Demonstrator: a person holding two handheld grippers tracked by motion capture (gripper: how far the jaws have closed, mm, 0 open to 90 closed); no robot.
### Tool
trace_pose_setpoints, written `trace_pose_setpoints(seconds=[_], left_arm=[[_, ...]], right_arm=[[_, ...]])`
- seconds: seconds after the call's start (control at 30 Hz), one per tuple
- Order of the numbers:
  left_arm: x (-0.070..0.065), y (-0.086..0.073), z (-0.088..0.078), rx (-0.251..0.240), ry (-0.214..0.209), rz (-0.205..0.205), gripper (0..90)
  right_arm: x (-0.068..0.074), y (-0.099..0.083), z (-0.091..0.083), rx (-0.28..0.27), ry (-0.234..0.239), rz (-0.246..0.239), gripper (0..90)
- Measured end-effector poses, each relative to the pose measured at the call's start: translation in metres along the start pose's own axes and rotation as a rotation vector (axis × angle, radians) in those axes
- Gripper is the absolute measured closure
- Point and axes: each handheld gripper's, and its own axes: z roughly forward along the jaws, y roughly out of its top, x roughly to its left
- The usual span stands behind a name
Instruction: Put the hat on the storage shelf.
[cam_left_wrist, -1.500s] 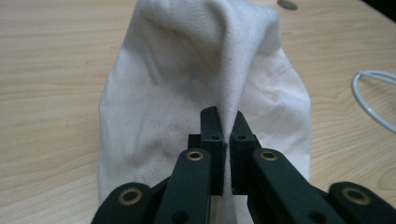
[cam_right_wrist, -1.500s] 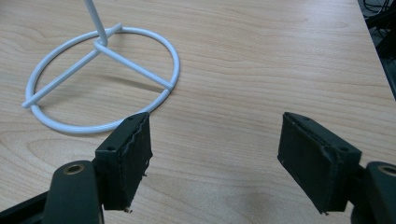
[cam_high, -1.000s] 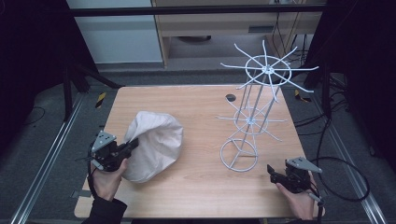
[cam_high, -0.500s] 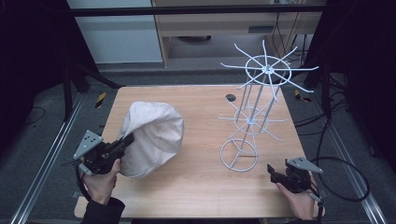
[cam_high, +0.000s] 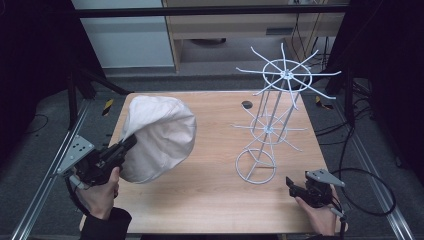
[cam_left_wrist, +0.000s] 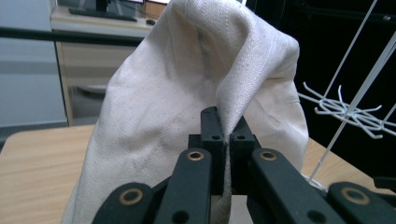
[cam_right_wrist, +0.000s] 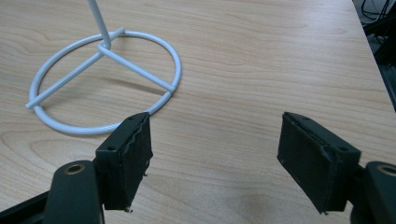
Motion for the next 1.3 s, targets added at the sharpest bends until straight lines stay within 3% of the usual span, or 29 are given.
trace_pose_setpoints(seconds=[0.23, 0.43, 0.8, 1.3], left_arm=[[-0.004, 0.012, 0.000, -0.068, -0.029, -0.025, 88.4], [-0.008, 0.023, -0.006, -0.153, -0.060, -0.053, 88.4], [-0.013, 0.039, -0.014, -0.244, -0.088, -0.061, 88.4], [-0.042, 0.067, -0.012, -0.343, -0.179, -0.053, 88.4]], right_arm=[[-0.001, -0.001, -0.001, -0.006, -0.005, -0.002, 25.9], [-0.001, -0.001, -0.001, -0.008, -0.008, -0.005, 25.8], [-0.001, -0.001, -0.001, -0.011, -0.007, -0.007, 25.9], [-0.002, -0.001, -0.001, -0.013, -0.008, -0.007, 26.0]])
